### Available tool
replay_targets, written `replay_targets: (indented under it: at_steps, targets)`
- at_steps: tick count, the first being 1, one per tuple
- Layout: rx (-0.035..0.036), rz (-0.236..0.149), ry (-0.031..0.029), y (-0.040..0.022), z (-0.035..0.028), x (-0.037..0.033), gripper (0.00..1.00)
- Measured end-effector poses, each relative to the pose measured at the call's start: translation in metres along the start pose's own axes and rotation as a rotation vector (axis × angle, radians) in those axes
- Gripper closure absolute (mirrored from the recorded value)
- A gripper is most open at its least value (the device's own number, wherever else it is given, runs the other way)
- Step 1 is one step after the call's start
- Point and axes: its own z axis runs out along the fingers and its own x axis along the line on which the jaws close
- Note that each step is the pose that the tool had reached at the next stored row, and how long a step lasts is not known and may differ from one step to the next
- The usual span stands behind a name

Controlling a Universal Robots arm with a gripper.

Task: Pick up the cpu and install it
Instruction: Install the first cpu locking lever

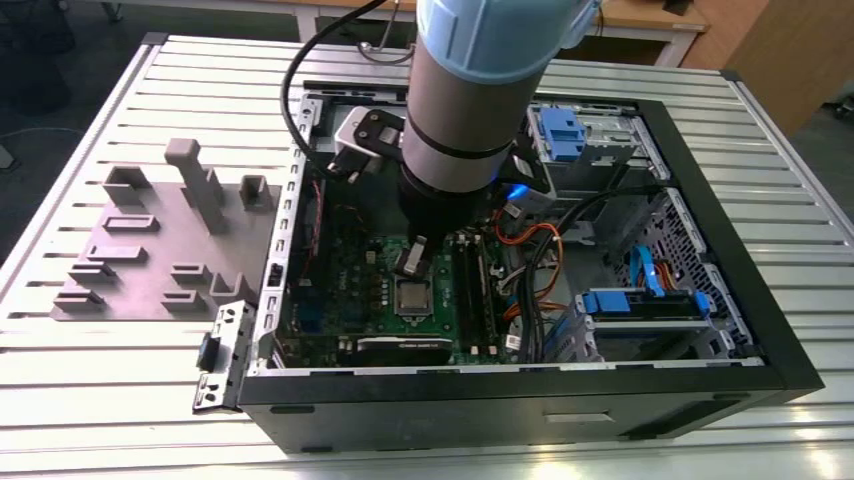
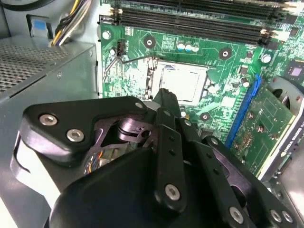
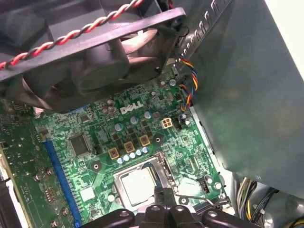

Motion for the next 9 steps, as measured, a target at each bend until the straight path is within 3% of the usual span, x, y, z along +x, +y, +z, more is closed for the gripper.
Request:
replay_targets:
  at_steps: [2, 9]
  targets:
    - [0.0, 0.0, -0.0001, 0.0039, 0.0007, 0.0018, 0.89]
    - [0.0, 0.0, 0.0, 0.0041, 0.0007, 0.0019, 0.89]
